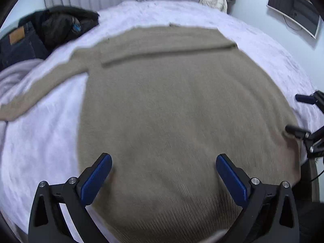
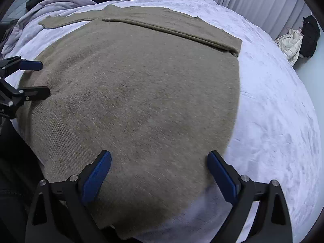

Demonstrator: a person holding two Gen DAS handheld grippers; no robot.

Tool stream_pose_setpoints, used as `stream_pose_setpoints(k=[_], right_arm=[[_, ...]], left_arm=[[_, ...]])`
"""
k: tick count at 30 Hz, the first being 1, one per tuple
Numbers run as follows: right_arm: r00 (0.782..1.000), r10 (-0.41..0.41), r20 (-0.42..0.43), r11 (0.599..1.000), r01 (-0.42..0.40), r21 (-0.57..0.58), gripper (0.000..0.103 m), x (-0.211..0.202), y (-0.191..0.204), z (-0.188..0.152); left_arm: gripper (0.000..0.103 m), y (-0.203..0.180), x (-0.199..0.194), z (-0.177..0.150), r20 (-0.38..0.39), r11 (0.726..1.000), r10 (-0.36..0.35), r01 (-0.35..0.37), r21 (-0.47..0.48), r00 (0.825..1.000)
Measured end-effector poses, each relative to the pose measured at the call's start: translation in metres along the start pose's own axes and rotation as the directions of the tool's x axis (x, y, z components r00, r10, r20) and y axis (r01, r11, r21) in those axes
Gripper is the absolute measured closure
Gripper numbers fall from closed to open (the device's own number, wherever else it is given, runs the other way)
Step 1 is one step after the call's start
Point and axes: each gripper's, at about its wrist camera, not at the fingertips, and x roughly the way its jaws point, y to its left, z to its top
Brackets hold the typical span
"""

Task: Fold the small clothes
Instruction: 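Lay the sleeve along the collar and open the right gripper, then withdraw the right gripper from the folded sleeve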

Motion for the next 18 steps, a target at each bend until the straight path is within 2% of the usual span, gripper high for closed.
stream_pose_setpoints(k=[2,4,5,6,8,10,12,13,14,16,17,18], right_arm=[[0.985,-0.144,0.092,0.99,0.143,0.02,0.006,-0.008,-0.02,0.022],[0.949,-0.267,0.167,0.963,0.259,0.07,0.006,0.001,-0.045,0.052],[0.933,-0.316,0.172,0.947,0.301,0.111,0.006,0.013,-0.061,0.071],[0.929,-0.334,0.161,0.939,0.313,0.14,0.006,0.026,-0.072,0.089],[0.937,-0.325,0.129,0.937,0.3,0.178,0.006,0.052,-0.091,0.117],[0.939,-0.328,0.102,0.933,0.305,0.194,0.006,0.073,-0.103,0.14],[0.936,-0.347,0.057,0.927,0.333,0.17,0.006,0.096,-0.109,0.158],[0.942,-0.334,0.014,0.934,0.329,0.136,0.006,0.11,-0.108,0.162],[0.944,-0.33,-0.01,0.938,0.329,0.112,0.006,0.118,-0.109,0.154],[0.937,-0.35,0.016,0.934,0.347,0.082,0.006,0.127,-0.108,0.154],[0.913,-0.407,0.037,0.91,0.401,0.1,0.006,0.125,-0.114,0.155],[0.896,-0.443,0.038,0.887,0.431,0.167,0.006,0.123,-0.128,0.153]], left_arm=[[0.0,0.008,0.007,0.039,0.048,0.998,0.045,-0.043,-0.037,0.998],[0.0,0.019,0.028,0.082,0.06,0.991,0.082,-0.075,-0.111,0.995],[0.0,0.027,0.043,0.105,0.049,0.986,0.078,-0.07,-0.153,0.996],[0.0,0.035,0.062,0.127,0.032,0.981,0.071,-0.064,-0.185,0.997],[0.0,0.053,0.093,0.156,-0.01,0.953,0.14,-0.137,-0.271,0.99],[0.0,0.073,0.119,0.176,-0.043,0.924,0.104,-0.113,-0.364,0.994],[0.0,0.087,0.135,0.175,-0.051,0.896,0.018,-0.039,-0.443,0.999],[0.0,0.089,0.143,0.174,-0.057,0.887,-0.016,-0.012,-0.461,0.998],[0.0,0.087,0.148,0.173,-0.065,0.889,-0.02,-0.012,-0.458,0.998],[0.0,0.078,0.159,0.17,-0.088,0.912,0.02,-0.054,-0.406,0.996],[0.0,0.074,0.164,0.166,-0.096,0.926,0.052,-0.084,-0.368,0.994],[0.0,0.069,0.169,0.163,-0.098,0.937,0.078,-0.106,-0.332,0.992]])
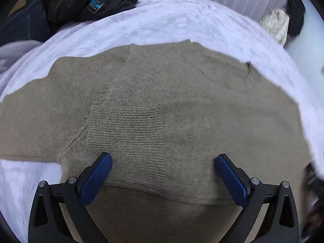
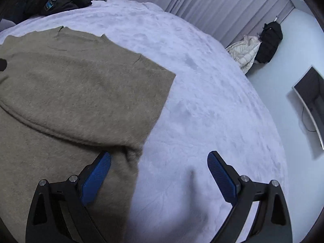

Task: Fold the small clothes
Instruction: 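Withdraw the right gripper from the folded sleeve, then move the left gripper to the other sleeve cuff and grasp it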

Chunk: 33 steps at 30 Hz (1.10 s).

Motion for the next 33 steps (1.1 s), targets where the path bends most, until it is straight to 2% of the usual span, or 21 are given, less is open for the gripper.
stream_pose_setpoints(k=[1,2,3,6,8,10,12,13,14,16,18,19,20,21,23,24,26,27,30,31,33], right_arm=[[0.998,0.058,-0.012,0.993,-0.056,0.103,0.003,0.005,-0.019,0.001],[0.989,0.147,-0.028,0.968,-0.138,0.211,0.003,0.012,-0.036,-0.003],[0.983,0.179,-0.048,0.958,-0.163,0.235,0.003,0.018,-0.041,-0.006],[0.993,0.107,-0.05,0.989,-0.101,0.109,0.003,0.009,-0.025,-0.01],[0.993,0.104,-0.057,0.987,-0.096,0.13,0.003,-0.004,-0.031,-0.011],[0.999,0.037,-0.037,0.982,-0.029,0.188,0.003,-0.022,-0.048,-0.007],[0.992,0.119,0.04,0.958,-0.125,0.257,0.003,-0.04,-0.058,0.005],[0.974,0.215,0.073,0.934,-0.227,0.277,0.003,-0.047,-0.055,0.013],[0.944,0.318,0.088,0.905,-0.33,0.269,0.003,-0.05,-0.047,0.022],[0.859,0.505,0.083,0.826,-0.509,0.242,0.003,-0.045,-0.022,0.038],[0.795,0.606,0.036,0.766,-0.595,0.241,0.003,-0.029,0.005,0.045],[0.781,0.624,-0.011,0.761,-0.604,0.238,0.003,-0.016,0.019,0.046],[0.793,0.607,-0.057,0.779,-0.579,0.24,0.003,-0.004,0.029,0.041],[0.825,0.555,-0.102,0.819,-0.52,0.243,0.003,0.011,0.031,0.037],[0.915,0.375,-0.147,0.912,-0.336,0.234,0.004,0.033,0.015,0.023],[0.933,0.324,-0.158,0.922,-0.274,0.274,0.003,0.039,0.0,0.017],[0.925,0.357,-0.132,0.876,-0.283,0.39,0.003,0.037,-0.027,0.009],[0.932,0.347,-0.106,0.875,-0.281,0.394,0.003,0.028,-0.033,0.01],[0.95,0.311,-0.012,0.919,-0.297,0.259,0.003,-0.006,-0.014,0.03],[0.941,0.339,0.002,0.917,-0.331,0.221,0.003,-0.011,-0.001,0.037],[0.9,0.436,-0.016,0.89,-0.429,0.154,0.003,-0.008,0.03,0.051]], left_arm=[[0.0,-0.004,0.001,-0.001,0.013,1.0,0.014,-0.015,0.021,1.0],[0.0,-0.007,0.001,-0.002,0.028,0.999,0.027,-0.028,0.031,0.999],[0.0,-0.008,0.0,-0.003,0.032,0.999,0.035,-0.036,0.04,0.999],[0.0,-0.003,-0.001,-0.005,0.034,0.998,0.02,-0.021,0.058,0.999],[0.0,0.001,-0.004,-0.009,0.036,0.997,0.012,-0.015,0.077,0.999],[0.0,-0.001,-0.002,-0.01,0.053,0.997,0.013,-0.017,0.074,0.999],[0.0,-0.006,-0.003,-0.014,0.082,0.995,0.041,-0.048,0.082,0.996],[0.0,-0.008,-0.003,-0.017,0.101,0.994,0.053,-0.062,0.089,0.993],[0.0,-0.01,-0.004,-0.019,0.115,0.993,0.058,-0.069,0.093,0.992],[0.0,-0.007,-0.006,-0.021,0.125,0.995,0.045,-0.056,0.085,0.991],[0.0,-0.003,-0.005,-0.019,0.125,0.997,0.025,-0.035,0.075,0.992],[0.0,-0.002,-0.005,-0.019,0.127,0.997,0.021,-0.03,0.072,0.992],[0.0,-0.002,-0.004,-0.02,0.129,0.997,0.02,-0.029,0.072,0.991],[0.0,-0.002,-0.004,-0.02,0.134,0.997,0.021,-0.031,0.074,0.991],[0.0,-0.002,-0.004,-0.02,0.141,0.997,0.023,-0.033,0.074,0.99],[0.0,-0.002,-0.003,-0.02,0.146,0.997,0.024,-0.035,0.073,0.989],[0.0,-0.003,-0.002,-0.02,0.154,0.997,0.022,-0.033,0.068,0.988],[0.0,-0.003,-0.001,-0.02,0.156,0.997,0.022,-0.033,0.066,0.988],[0.0,-0.003,-0.002,-0.021,0.159,0.997,0.022,-0.033,0.065,0.987],[0.0,-0.003,-0.003,-0.021,0.159,0.998,0.019,-0.03,0.063,0.987],[0.0,-0.002,-0.004,-0.022,0.159,0.998,0.017,-0.027,0.062,0.987]])
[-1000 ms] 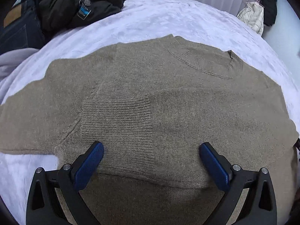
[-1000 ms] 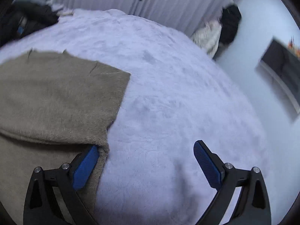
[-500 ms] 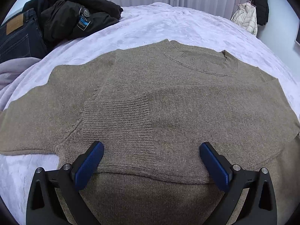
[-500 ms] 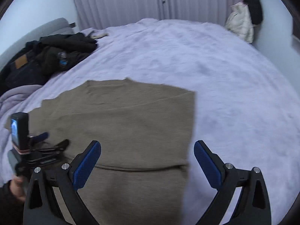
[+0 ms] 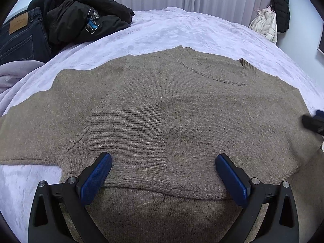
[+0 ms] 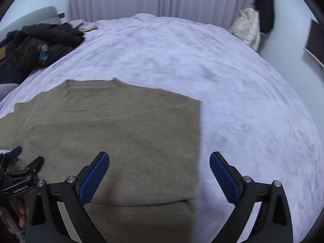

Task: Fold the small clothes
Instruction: 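Move the left gripper to the other sleeve cuff and grasp it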

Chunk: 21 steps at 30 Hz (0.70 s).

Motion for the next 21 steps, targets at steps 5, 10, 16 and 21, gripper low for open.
stream_pose_setpoints(k=[5,10,16,21], right_arm=[[0.991,-0.079,-0.109,0.996,0.075,-0.042,0.002,0.059,0.011,0.01],[0.973,-0.199,-0.117,0.959,0.218,0.179,0.002,0.04,-0.029,0.016],[0.979,-0.196,-0.061,0.981,0.196,-0.007,0.002,0.033,0.053,0.022],[0.953,-0.298,-0.056,0.945,0.286,-0.16,0.002,0.053,0.135,0.01]], left_arm=[[0.0,0.001,-0.002,-0.001,-0.001,1.0,-0.009,0.009,0.001,1.0],[0.0,0.005,-0.008,0.005,-0.031,1.0,-0.019,0.019,-0.003,0.999],[0.0,0.093,-0.06,0.011,0.031,0.99,-0.016,0.02,-0.141,0.999],[0.0,0.264,-0.096,-0.011,0.03,0.892,0.168,-0.139,-0.43,0.985]])
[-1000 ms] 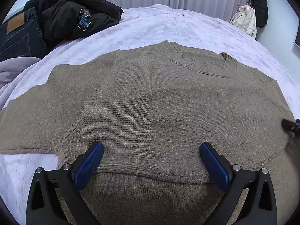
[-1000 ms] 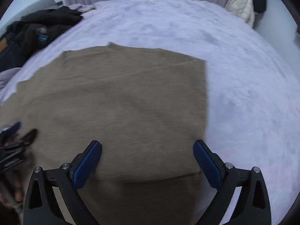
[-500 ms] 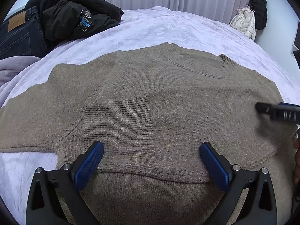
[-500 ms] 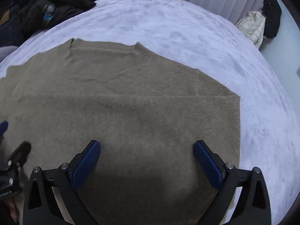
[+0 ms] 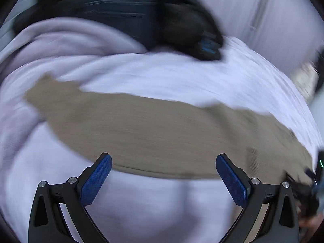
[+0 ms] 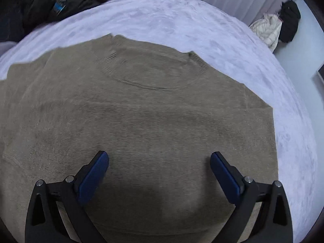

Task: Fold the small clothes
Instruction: 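Move the left gripper to the other sleeve cuff and grasp it, then lift the cuff with the left gripper and fold the sleeve across the body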

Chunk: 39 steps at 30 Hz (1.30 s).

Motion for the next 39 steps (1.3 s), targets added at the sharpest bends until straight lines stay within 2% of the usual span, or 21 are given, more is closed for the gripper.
stream_pose_setpoints(k=[1,3,5,6,7,11,12,13,15,19,24,26,29,33,34,35,36,37,38,39], right_arm=[[0.999,-0.021,0.038,0.999,0.022,-0.026,0.002,-0.007,0.007,0.0],[0.998,0.003,0.06,1.0,-0.002,-0.021,0.002,-0.014,0.01,-0.005],[0.998,0.011,0.062,1.0,-0.011,0.009,0.002,-0.012,0.006,-0.014],[0.998,0.018,0.06,1.0,-0.019,0.022,0.002,-0.01,0.008,-0.016],[0.998,0.03,0.059,0.999,-0.033,0.042,0.002,-0.009,0.007,-0.017],[0.999,0.028,0.029,0.997,-0.03,0.065,0.002,-0.012,0.004,-0.012],[0.999,0.017,0.03,0.998,-0.019,0.054,0.002,-0.021,0.013,-0.014],[0.999,0.014,0.037,0.999,-0.016,0.038,0.002,-0.028,0.019,-0.013],[0.997,0.019,0.072,1.0,-0.019,0.005,0.002,-0.045,0.026,-0.011],[0.991,0.051,0.122,0.998,-0.046,-0.04,0.002,-0.069,0.046,0.006],[0.989,0.105,0.106,0.994,-0.1,-0.05,0.002,-0.063,0.091,0.046],[0.991,0.112,0.068,0.993,-0.11,-0.035,0.002,-0.051,0.113,0.062],[0.993,0.112,0.023,0.994,-0.112,-0.005,0.002,-0.036,0.154,0.079],[0.985,0.172,0.003,0.983,-0.171,-0.061,0.002,-0.043,0.223,0.08],[0.977,0.21,0.025,0.974,-0.207,-0.094,0.002,-0.054,0.24,0.078],[0.953,0.3,0.031,0.947,-0.294,-0.131,0.002,-0.065,0.256,0.075],[0.908,0.419,0.002,0.896,-0.414,-0.159,0.002,-0.073,0.268,0.073],[0.847,0.53,-0.046,0.83,-0.529,-0.177,0.002,-0.08,0.277,0.069],[0.801,0.594,-0.074,0.78,-0.596,-0.191,0.003,-0.088,0.283,0.066],[0.797,0.6,-0.06,0.773,-0.598,-0.21,0.003,-0.098,0.284,0.063]], left_arm=[[0.0,0.043,0.0,0.009,0.002,0.995,0.042,-0.041,-0.088,0.999],[0.0,0.11,0.009,0.021,-0.034,0.965,0.092,-0.097,-0.246,0.995],[0.0,0.155,0.03,0.029,-0.09,0.939,0.047,-0.075,-0.337,0.995],[0.0,0.168,0.044,0.032,-0.118,0.931,-0.008,-0.035,-0.362,0.993],[0.0,0.173,0.053,0.035,-0.128,0.927,-0.029,-0.021,-0.374,0.991],[0.001,0.15,0.066,0.05,-0.064,0.96,-0.011,-0.008,-0.278,0.998],[0.019,0.142,0.068,0.052,-0.056,0.967,0.004,-0.018,-0.255,0.998],[0.063,0.137,0.069,0.057,-0.048,0.974,0.002,-0.012,-0.226,0.999],[0.087,0.131,0.071,0.063,-0.055,0.974,-0.066,0.053,-0.219,0.996],[0.093,0.138,0.057,0.066,-0.011,0.967,-0.087,0.081,-0.24,0.996],[0.093,0.144,0.008,0.06,0.108,0.971,-0.09,0.111,-0.213,0.99],[0.093,0.141,0.002,0.058,0.111,0.977,-0.086,0.106,-0.184,0.99],[0.093,0.138,0.013,0.056,0.089,0.988,-0.043,0.056,-0.147,0.995],[0.093,0.155,0.037,0.054,0.029,0.975,-0.068,0.072,-0.208,0.997],[0.093,0.159,0.041,0.053,0.023,0.971,-0.08,0.084,-0.223,0.996],[0.093,0.162,0.042,0.051,0.021,0.968,-0.093,0.095,-0.23,0.995],[0.093,0.164,0.042,0.05,0.021,0.967,-0.1,0.102,-0.234,0.995],[0.093,0.165,0.042,0.048,0.021,0.967,-0.103,0.105,-0.231,0.994],[0.093,0.165,0.041,0.047,0.021,0.969,-0.101,0.103,-0.225,0.995],[0.093,0.163,0.039,0.047,0.023,0.971,-0.098,0.101,-0.218,0.995]])
